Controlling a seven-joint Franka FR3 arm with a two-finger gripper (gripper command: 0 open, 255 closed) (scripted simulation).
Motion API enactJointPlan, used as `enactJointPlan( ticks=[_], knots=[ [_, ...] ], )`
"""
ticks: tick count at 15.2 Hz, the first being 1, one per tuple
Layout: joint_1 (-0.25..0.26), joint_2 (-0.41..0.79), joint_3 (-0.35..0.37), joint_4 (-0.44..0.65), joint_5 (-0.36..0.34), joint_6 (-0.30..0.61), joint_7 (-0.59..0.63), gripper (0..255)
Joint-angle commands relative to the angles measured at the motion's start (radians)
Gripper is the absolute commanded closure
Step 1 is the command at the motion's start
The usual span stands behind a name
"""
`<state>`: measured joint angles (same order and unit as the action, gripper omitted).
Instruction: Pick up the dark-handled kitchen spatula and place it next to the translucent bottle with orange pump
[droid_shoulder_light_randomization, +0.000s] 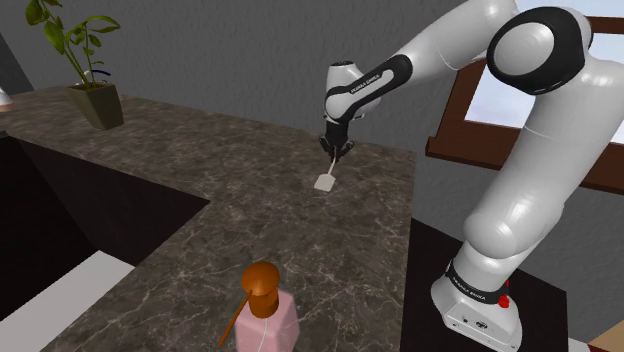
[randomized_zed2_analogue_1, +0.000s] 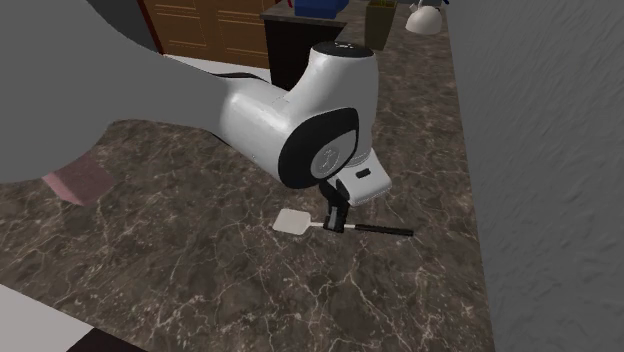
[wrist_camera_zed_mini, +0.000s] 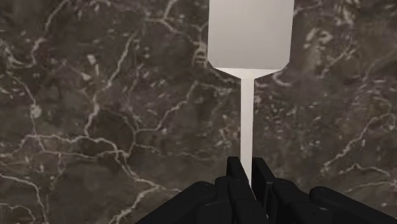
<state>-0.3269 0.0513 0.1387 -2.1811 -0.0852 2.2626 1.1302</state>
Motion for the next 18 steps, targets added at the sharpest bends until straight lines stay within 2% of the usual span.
enactJointPlan(
  ticks=[1, 18],
  knots=[
    [0.000, -0.016, 0.000, 0.011, 0.005, -0.027, -0.004, 255],
    [0.000, -0.101, 0.000, 0.149, 0.028, -0.249, -0.030, 255]
  ],
)
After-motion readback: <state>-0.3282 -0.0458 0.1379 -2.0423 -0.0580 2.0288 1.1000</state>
